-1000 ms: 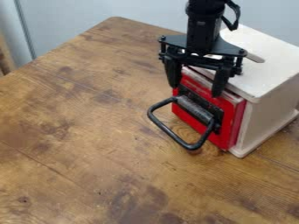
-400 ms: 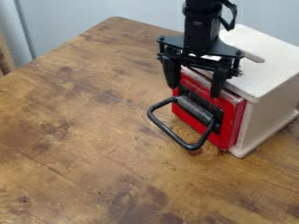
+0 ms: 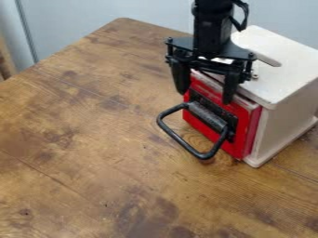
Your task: Close the drawer
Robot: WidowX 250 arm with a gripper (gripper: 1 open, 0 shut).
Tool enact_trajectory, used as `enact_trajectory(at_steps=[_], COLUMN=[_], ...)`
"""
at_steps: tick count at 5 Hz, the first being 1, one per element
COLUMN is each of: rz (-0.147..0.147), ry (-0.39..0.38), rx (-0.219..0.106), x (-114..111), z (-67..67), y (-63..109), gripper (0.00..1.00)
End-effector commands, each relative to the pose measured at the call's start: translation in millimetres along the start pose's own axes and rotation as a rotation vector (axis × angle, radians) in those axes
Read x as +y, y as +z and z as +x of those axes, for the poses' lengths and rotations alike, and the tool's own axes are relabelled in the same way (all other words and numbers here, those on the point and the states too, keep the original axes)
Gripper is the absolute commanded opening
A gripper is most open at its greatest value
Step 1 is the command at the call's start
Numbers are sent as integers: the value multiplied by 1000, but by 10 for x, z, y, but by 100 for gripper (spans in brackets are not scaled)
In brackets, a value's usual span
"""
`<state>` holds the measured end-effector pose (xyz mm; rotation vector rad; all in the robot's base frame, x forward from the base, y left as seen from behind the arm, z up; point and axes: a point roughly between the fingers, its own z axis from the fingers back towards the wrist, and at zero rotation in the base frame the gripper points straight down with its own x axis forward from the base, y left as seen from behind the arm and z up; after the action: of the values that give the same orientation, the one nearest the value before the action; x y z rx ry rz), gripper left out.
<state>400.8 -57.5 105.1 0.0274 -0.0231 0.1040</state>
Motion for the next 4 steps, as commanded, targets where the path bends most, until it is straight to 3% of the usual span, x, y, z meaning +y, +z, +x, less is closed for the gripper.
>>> enact_trajectory(at_steps=[1, 2, 3, 4], rz=[-42, -53, -54, -44], ry=[38, 39, 33, 37], rx=[-108, -164, -193, -187], x=[161, 217, 269, 180], z=[89, 195, 299, 375], y=[128, 299, 430, 722], gripper=[100, 100, 100, 100])
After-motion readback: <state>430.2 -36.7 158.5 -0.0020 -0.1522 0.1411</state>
